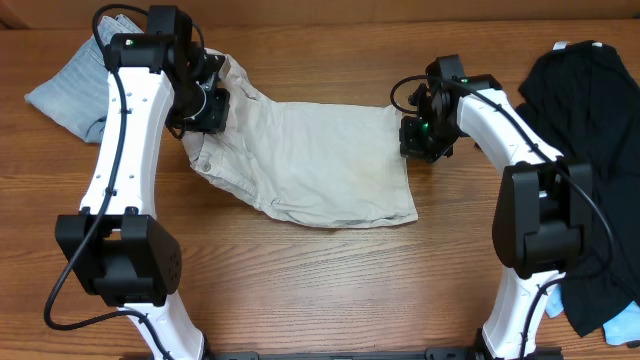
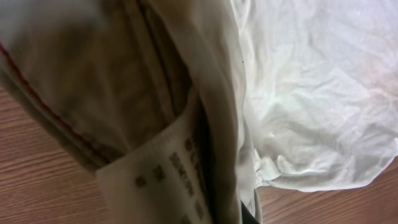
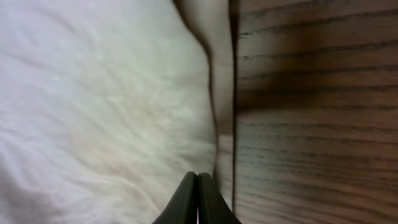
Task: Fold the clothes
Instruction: 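Fold the left end rightward over the shorts with the left gripper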
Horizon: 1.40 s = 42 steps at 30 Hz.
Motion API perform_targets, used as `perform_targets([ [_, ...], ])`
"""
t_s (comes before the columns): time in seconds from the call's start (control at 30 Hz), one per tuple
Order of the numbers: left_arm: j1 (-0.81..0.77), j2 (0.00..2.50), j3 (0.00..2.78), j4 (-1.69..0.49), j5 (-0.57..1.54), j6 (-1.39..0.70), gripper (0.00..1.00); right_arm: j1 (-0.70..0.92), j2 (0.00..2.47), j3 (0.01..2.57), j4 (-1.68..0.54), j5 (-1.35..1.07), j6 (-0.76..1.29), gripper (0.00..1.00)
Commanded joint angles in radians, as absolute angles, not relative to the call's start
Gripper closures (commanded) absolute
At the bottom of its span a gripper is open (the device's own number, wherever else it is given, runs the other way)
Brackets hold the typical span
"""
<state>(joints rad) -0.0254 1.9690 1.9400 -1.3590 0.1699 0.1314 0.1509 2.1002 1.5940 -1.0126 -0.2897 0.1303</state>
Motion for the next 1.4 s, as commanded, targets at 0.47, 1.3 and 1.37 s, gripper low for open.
perform_targets([
  [0.47, -0.074, 1.934, 2.186, -1.422, 0.196, 0.085, 0.96, 0.184, 2.08, 1.363, -0.8, -0.316, 0.135, 0.96],
  [1.3, -0.538, 2.321, 2.184, -1.222, 0.21, -0.21, 0.76, 0.17, 2.062, 1.374, -0.797, -0.4, 0.161, 0.96],
  [1.37, -0.549, 2.343, 2.184, -1.214, 0.212, -0.216, 0.7, 0.152, 2.024, 1.401, -0.81, -0.445, 0.161, 0.96],
])
